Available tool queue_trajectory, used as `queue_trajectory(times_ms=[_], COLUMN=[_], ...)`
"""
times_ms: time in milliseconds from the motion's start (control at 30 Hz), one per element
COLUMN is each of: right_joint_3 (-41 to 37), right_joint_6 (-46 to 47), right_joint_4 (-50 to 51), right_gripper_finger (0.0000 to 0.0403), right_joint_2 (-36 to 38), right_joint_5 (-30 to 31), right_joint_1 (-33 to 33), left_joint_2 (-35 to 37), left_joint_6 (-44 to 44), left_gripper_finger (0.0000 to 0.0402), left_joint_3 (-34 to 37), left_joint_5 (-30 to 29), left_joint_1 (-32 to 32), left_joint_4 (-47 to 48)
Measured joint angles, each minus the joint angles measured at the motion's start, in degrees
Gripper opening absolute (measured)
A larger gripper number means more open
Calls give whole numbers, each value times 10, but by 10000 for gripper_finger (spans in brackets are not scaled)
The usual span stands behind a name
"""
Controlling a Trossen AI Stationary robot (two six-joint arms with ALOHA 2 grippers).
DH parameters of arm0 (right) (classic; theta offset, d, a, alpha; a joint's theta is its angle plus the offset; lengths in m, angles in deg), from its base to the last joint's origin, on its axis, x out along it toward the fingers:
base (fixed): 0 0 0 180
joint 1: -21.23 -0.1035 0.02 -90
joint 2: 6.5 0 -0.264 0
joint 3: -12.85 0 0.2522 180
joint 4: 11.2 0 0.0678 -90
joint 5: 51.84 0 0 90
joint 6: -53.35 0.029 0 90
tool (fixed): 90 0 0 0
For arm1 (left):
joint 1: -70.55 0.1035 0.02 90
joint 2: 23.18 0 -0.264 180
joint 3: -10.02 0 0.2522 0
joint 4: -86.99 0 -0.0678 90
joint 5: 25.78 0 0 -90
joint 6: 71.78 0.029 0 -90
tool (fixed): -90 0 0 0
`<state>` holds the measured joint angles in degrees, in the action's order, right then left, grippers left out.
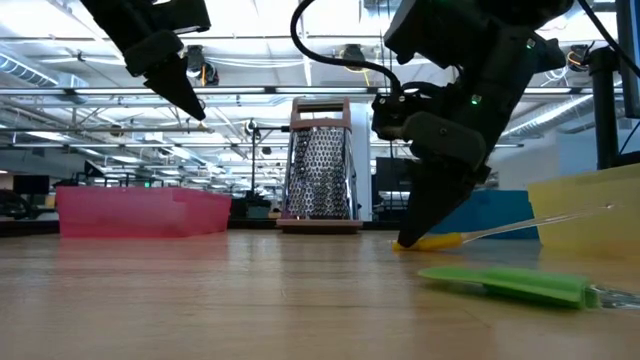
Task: Pick & Place Kitchen Items
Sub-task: Put the yellow spatula into the yellow bin
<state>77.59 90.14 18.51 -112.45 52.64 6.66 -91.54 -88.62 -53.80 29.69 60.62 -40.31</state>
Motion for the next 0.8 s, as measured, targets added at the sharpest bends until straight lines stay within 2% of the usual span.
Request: queue_trajectory(times_ms=[467,633,800], right_joint_3=[-2,-2,-2], right_joint_6=[-2,-10,-31], right_joint_4=[-15,-25,-24], right_gripper_finger=[1,1,0], right_joint_2=[15,41,66], right_joint_5=[6,49,64], right_joint_1=[-6,-9,-9], left_joint_2=[0,0,0], left_joint_6=[-1,-1,-1], left_gripper_finger=[88,88,88], left_joint_3=[0,0,0], left_joint_5=[0,0,0], left_joint_1=[0,0,0], left_joint_4=[0,0,0])
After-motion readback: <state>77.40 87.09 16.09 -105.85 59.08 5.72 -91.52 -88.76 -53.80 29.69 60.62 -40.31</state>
